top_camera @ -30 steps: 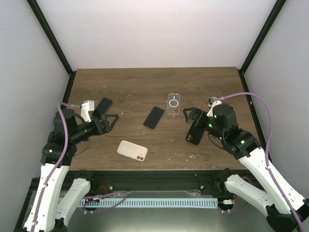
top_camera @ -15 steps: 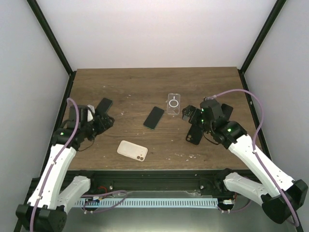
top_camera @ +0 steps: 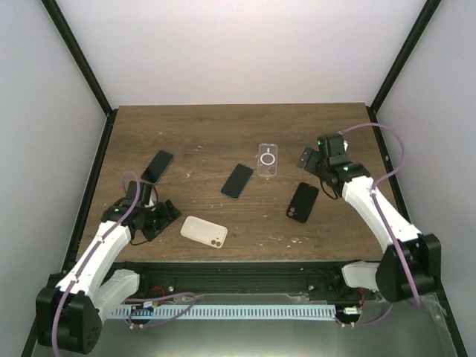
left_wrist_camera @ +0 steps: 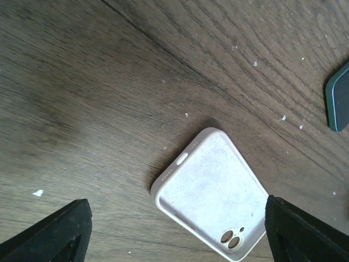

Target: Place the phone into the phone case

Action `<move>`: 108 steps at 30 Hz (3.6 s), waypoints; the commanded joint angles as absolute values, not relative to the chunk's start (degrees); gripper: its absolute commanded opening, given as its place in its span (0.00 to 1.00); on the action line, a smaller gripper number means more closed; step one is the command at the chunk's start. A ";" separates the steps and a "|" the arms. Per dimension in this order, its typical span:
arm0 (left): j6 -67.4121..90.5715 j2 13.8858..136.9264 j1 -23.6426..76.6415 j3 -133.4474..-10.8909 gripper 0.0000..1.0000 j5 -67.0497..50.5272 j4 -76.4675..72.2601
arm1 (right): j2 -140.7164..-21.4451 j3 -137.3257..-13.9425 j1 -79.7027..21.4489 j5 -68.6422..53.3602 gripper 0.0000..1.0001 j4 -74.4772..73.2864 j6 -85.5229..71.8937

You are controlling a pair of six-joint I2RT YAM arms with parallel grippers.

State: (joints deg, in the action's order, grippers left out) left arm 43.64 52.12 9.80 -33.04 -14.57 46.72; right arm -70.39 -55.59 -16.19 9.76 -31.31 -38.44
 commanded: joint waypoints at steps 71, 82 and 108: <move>53.67 45.77 14.55 -18.90 0.77 -26.06 29.52 | -135.96 -118.12 -42.71 12.38 0.91 -65.31 -70.60; 58.10 46.76 14.61 -15.79 0.77 -27.71 27.47 | -135.42 -113.89 -42.72 9.38 0.92 -55.75 -69.29; 64.05 59.80 19.33 -18.07 0.65 -25.44 13.82 | -124.61 -90.70 -40.85 10.52 0.73 -42.22 -49.75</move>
State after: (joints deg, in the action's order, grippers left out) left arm 63.16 56.88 16.86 -16.14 -28.29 15.51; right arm -127.85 -100.07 -41.93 11.46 -48.21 -56.49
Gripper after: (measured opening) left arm 0.659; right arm 0.771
